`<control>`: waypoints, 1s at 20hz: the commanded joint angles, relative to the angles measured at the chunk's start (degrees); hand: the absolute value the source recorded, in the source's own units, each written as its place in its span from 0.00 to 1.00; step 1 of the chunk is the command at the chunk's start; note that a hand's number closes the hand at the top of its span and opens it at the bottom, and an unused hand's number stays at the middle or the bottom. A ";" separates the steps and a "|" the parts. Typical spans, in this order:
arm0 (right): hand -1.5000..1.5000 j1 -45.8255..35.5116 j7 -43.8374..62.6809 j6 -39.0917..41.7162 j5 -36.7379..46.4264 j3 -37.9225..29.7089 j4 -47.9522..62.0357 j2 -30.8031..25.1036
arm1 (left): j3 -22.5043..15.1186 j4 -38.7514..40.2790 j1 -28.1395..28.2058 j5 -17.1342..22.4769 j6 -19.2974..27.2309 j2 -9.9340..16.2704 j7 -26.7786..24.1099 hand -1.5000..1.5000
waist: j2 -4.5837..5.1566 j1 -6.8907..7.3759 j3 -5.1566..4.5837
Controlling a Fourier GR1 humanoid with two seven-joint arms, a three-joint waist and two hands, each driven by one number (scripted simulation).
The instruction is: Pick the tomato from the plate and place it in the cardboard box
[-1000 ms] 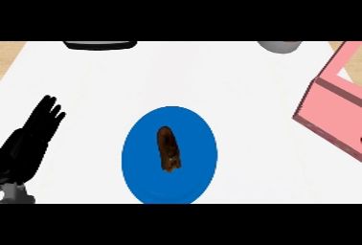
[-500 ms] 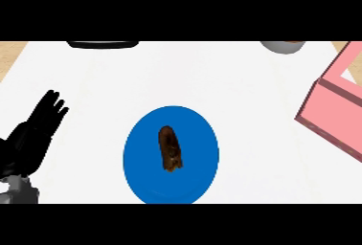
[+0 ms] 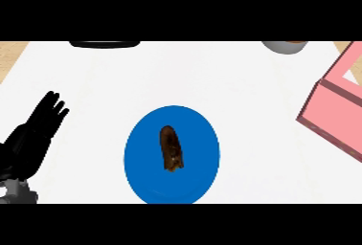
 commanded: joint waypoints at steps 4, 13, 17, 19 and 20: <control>1.00 0.01 -8.85 -4.24 2.46 1.71 15.49 0.33 | 1.34 -0.67 0.72 0.36 -0.88 0.96 -0.05 0.50 | -0.01 0.02 0.00; 0.00 -0.16 -9.35 -1.33 3.88 3.97 26.43 0.93 | 1.07 0.97 1.55 0.66 -2.04 -0.42 -2.01 0.50 | -0.09 -0.21 -0.03; 0.00 -2.23 -16.19 -2.70 -1.47 -0.09 29.94 0.89 | -0.37 1.91 -0.31 -2.35 0.88 -1.87 -2.43 0.50 | -0.07 -0.33 -0.02; 0.00 -2.47 -15.97 -4.77 -5.34 -3.16 29.45 4.51 | 1.98 1.15 -0.54 0.26 -1.38 1.09 -0.75 0.50 | -0.15 -0.39 -0.01; 0.00 -3.87 -16.45 -4.36 -9.59 -7.62 31.69 4.53 | 1.21 4.25 -0.01 -1.49 -0.50 -0.70 -3.96 0.50 | -0.03 -0.85 0.00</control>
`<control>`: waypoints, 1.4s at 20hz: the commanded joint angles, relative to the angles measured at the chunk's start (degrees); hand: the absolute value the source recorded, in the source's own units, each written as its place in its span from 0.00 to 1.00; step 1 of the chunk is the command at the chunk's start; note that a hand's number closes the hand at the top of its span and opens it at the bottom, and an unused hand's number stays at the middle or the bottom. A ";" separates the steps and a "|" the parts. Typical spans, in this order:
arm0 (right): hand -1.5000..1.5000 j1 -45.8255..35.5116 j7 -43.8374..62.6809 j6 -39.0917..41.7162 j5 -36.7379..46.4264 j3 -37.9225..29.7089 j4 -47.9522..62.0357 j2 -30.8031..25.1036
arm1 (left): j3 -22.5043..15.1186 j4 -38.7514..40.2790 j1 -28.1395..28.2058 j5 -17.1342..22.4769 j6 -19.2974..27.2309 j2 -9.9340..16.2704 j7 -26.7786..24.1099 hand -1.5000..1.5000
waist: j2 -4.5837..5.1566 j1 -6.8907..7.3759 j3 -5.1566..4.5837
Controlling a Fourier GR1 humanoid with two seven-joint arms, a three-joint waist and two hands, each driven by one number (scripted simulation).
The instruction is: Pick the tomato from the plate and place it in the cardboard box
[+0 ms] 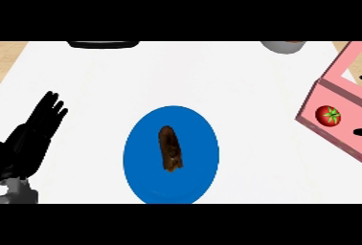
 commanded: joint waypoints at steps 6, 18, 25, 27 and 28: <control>0.00 -5.35 6.80 5.33 -19.97 -16.37 1.85 2.00 | 1.42 0.00 0.99 1.10 -1.55 1.51 0.04 0.50 | -0.33 -0.56 -0.06; 0.00 -6.99 -0.87 16.46 -28.27 -25.59 30.01 -20.00 | 0.44 -0.28 -0.23 0.16 -1.15 0.70 0.23 0.50 | 0.22 0.41 0.05; 0.00 -4.67 -16.44 19.03 -24.84 -22.39 43.16 -26.03 | 0.83 -1.33 -1.97 1.12 -0.45 0.78 2.81 0.50 | 0.28 0.64 0.11; 0.00 -5.42 -19.43 17.09 -23.61 -21.62 45.80 -27.13 | -0.86 -1.81 -1.53 0.52 -0.24 -0.65 2.79 0.50 | 0.43 1.09 0.19; 0.00 -6.67 -19.08 15.90 -22.41 -20.14 46.38 -27.16 | -1.16 -1.87 0.46 0.01 -0.24 -1.71 0.97 0.50 | 0.50 1.51 0.20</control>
